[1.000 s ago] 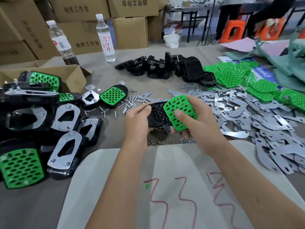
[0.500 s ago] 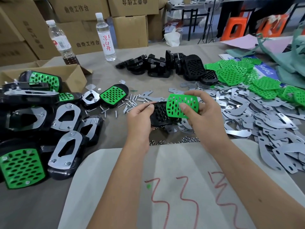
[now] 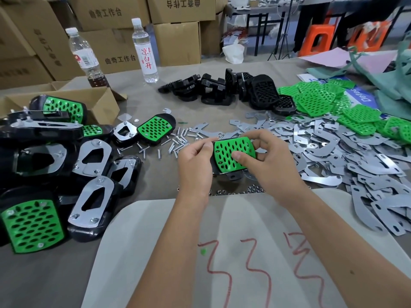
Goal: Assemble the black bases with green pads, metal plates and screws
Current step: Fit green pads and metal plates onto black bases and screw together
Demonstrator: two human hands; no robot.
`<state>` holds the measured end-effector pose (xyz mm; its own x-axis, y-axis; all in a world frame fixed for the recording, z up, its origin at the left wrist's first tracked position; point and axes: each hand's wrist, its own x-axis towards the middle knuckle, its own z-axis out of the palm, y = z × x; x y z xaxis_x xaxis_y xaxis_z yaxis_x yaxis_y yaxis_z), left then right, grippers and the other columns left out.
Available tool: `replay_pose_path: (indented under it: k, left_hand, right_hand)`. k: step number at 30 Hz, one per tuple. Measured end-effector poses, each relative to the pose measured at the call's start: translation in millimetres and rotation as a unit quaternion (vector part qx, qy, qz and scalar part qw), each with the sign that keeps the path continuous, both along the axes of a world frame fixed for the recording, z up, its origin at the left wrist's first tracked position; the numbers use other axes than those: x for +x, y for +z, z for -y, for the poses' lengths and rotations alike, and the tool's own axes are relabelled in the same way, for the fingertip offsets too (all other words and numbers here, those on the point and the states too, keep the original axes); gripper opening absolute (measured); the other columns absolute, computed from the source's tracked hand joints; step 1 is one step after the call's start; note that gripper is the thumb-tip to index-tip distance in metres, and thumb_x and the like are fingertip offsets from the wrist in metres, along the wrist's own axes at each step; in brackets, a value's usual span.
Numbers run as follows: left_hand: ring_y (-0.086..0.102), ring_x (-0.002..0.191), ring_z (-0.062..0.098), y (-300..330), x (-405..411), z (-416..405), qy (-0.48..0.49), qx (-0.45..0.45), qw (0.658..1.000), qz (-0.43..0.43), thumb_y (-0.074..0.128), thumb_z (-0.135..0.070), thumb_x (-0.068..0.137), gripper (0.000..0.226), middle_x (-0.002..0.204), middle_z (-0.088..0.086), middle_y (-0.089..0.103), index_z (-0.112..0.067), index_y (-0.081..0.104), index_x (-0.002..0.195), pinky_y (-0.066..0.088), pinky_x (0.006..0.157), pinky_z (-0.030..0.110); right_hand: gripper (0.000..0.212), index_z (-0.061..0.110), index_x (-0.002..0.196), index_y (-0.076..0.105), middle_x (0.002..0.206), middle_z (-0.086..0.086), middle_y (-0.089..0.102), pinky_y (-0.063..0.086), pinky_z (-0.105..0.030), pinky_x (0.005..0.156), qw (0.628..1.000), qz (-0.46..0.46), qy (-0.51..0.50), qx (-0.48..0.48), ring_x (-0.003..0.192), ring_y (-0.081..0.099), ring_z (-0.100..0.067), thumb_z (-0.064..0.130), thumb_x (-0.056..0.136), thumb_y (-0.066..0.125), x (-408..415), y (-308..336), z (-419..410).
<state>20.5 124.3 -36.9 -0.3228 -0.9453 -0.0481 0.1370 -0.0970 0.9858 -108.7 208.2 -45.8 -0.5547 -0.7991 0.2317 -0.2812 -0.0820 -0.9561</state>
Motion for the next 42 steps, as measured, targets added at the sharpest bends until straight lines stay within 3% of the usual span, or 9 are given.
replay_pose_path:
  k: [6, 9, 13, 18, 27, 32, 35, 39, 42]
  left_hand:
    - [0.075, 0.094, 0.028, -0.3, -1.0, -2.8, -0.009, -0.037, 0.999, 0.002, 0.072, -0.022, 0.091, 0.013, 0.093, 0.002, 0.078, -0.018, 0.08, 0.1, 0.062, 0.087, 0.053]
    - [0.075, 0.089, 0.025, -1.4, -0.9, -5.6, -0.019, -0.084, 0.996, 0.032, 0.09, -0.012, 0.072, 0.034, 0.094, 0.005, 0.077, -0.02, 0.078, 0.102, 0.064, 0.082, 0.049]
    - [0.076, 0.088, 0.034, 2.6, 2.7, -4.1, -0.034, 0.009, 0.997, -0.062, 0.079, 0.012, 0.078, 0.035, 0.09, 0.007, 0.078, -0.021, 0.08, 0.088, 0.063, 0.08, 0.059]
    - [0.075, 0.09, 0.028, 3.8, 5.8, -1.3, -0.073, 0.025, 0.991, -0.111, 0.08, 0.004, 0.077, 0.03, 0.099, 0.01, 0.078, -0.015, 0.078, 0.099, 0.064, 0.074, 0.043]
    - [0.077, 0.097, 0.029, -0.2, 10.4, 5.2, -0.147, -0.011, 0.988, -0.038, 0.078, -0.011, 0.089, 0.023, 0.105, 0.01, 0.08, -0.009, 0.074, 0.111, 0.064, 0.08, 0.038]
    - [0.075, 0.081, 0.017, 4.6, 3.3, -2.8, -0.14, 0.011, 0.99, -0.028, 0.077, -0.02, 0.092, 0.004, 0.094, 0.005, 0.08, -0.021, 0.08, 0.094, 0.06, 0.063, 0.028]
    - [0.076, 0.077, 0.018, 6.7, -1.1, -7.7, -0.136, 0.011, 0.991, -0.013, 0.069, -0.033, 0.099, 0.02, 0.09, 0.004, 0.08, -0.023, 0.082, 0.088, 0.059, 0.058, 0.028]
    - [0.077, 0.077, 0.022, 7.8, -7.9, -14.2, -0.108, 0.047, 0.992, -0.045, 0.055, -0.044, 0.106, 0.035, 0.09, 0.006, 0.08, -0.015, 0.074, 0.102, 0.06, 0.059, 0.032]
    - [0.076, 0.074, 0.018, 7.9, -9.2, -12.7, -0.085, 0.091, 0.989, -0.08, 0.048, -0.044, 0.108, 0.037, 0.085, 0.004, 0.079, -0.014, 0.069, 0.107, 0.059, 0.057, 0.032]
  right_hand:
    - [0.032, 0.029, 0.11, 0.064, 0.099, -0.006, 0.07, 0.063, -0.042, 0.062, 0.999, -0.008, -0.047, -0.001, 0.076, 0.077, -0.027, 0.022, 0.087, 0.085, -0.7, -2.4, 0.9]
    - [0.038, 0.032, 0.103, 0.058, 0.095, -0.005, 0.069, 0.06, -0.029, 0.056, 0.998, -0.01, -0.059, -0.005, 0.07, 0.075, -0.016, 0.028, 0.081, 0.089, -1.6, -2.7, -0.3]
    - [0.048, 0.032, 0.109, 0.062, 0.091, 0.009, 0.063, 0.049, -0.02, 0.06, 0.995, -0.042, -0.089, 0.02, 0.065, 0.055, -0.003, 0.046, 0.074, 0.091, -5.3, -2.4, -0.8]
    - [0.031, 0.021, 0.118, 0.071, 0.094, -0.004, 0.079, 0.056, -0.025, 0.061, 0.985, 0.132, 0.113, -0.002, 0.068, 0.07, -0.017, 0.023, 0.089, 0.082, -9.5, 5.8, -4.4]
    - [0.038, 0.011, 0.116, 0.068, 0.089, -0.006, 0.075, 0.047, -0.022, 0.054, 0.975, 0.196, 0.095, -0.032, 0.062, 0.058, -0.015, 0.018, 0.082, 0.084, -16.6, 8.8, -8.0]
    - [0.028, 0.01, 0.12, 0.068, 0.097, -0.008, 0.078, 0.048, -0.029, 0.059, 0.98, 0.184, 0.076, -0.019, 0.08, 0.069, -0.017, 0.024, 0.096, 0.073, -11.2, 4.8, -5.7]
    - [0.028, 0.018, 0.125, 0.065, 0.095, -0.005, 0.076, 0.052, -0.026, 0.053, 0.976, 0.198, 0.078, -0.043, 0.077, 0.072, -0.019, 0.022, 0.097, 0.069, -8.4, 5.7, -5.2]
    - [0.042, 0.039, 0.132, 0.061, 0.113, -0.013, 0.068, 0.059, -0.033, 0.071, 0.977, 0.165, 0.106, -0.08, 0.095, 0.068, -0.026, 0.014, 0.098, 0.064, -7.1, 4.3, -3.9]
    - [0.036, 0.032, 0.126, 0.065, 0.113, -0.011, 0.064, 0.052, -0.03, 0.065, 0.979, 0.15, 0.124, -0.066, 0.09, 0.06, -0.03, 0.01, 0.099, 0.061, -7.0, 6.3, -4.6]
